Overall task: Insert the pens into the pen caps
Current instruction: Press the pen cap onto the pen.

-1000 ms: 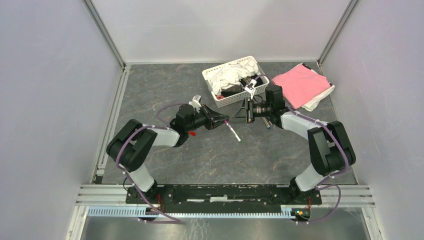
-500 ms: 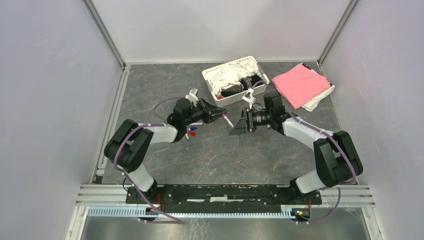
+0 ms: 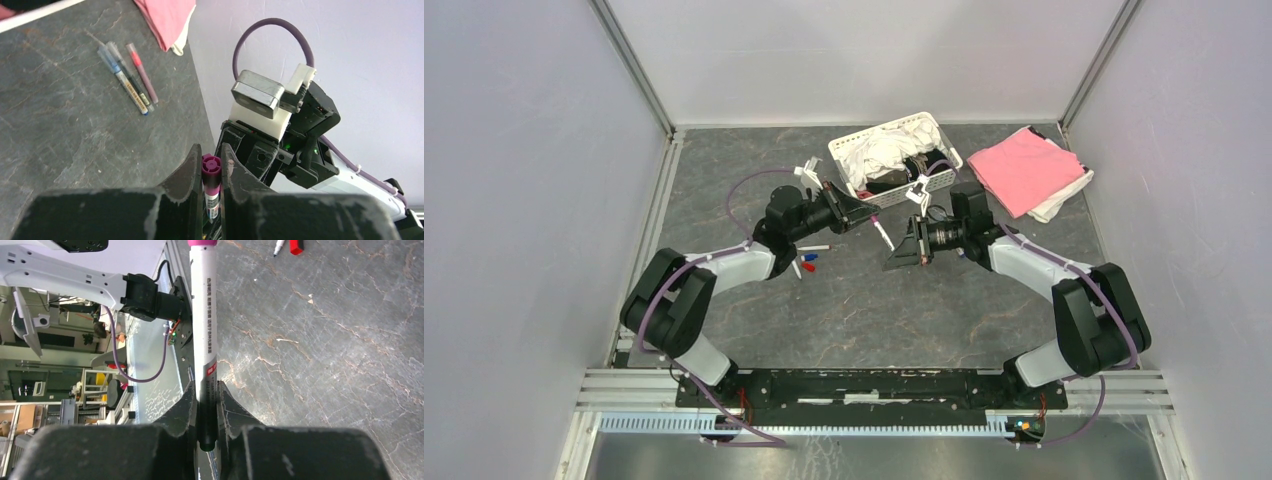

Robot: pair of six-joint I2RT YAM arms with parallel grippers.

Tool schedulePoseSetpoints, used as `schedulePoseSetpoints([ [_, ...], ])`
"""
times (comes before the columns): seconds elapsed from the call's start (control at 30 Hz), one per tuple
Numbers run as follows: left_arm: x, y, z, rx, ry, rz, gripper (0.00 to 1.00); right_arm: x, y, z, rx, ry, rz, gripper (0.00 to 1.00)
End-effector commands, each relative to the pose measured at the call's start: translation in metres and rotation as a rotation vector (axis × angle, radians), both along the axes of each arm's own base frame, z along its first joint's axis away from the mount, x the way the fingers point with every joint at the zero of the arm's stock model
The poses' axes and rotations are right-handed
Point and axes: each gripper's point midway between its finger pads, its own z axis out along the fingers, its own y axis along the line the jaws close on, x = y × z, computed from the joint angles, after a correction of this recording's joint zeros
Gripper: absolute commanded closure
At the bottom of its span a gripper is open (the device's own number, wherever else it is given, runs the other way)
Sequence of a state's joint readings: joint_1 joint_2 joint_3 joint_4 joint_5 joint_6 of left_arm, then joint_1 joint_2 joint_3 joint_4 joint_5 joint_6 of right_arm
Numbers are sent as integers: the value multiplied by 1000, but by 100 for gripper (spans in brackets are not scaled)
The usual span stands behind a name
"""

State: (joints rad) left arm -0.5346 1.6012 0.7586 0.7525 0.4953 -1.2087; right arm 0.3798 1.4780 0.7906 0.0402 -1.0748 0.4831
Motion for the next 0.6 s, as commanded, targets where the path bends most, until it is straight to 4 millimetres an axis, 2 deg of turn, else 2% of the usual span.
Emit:
schedulePoseSetpoints([
  [0.0,-61,-40,25,11,-156,-256,98,32,13,50,94,-217,-37,100],
  [0.1,-85,-57,31,-21,-164,-317,98,42,14,59,105,-290,-60,100],
  [0.23,-109,-69,39,-82,-159,-358,98,59,19,78,145,-375,-95,100],
  [0.4,-134,-67,47,-119,-156,-440,98,89,18,103,167,-491,-124,100],
  [0.57,-155,-60,39,-58,-140,-486,98,119,4,124,162,-559,-186,100],
])
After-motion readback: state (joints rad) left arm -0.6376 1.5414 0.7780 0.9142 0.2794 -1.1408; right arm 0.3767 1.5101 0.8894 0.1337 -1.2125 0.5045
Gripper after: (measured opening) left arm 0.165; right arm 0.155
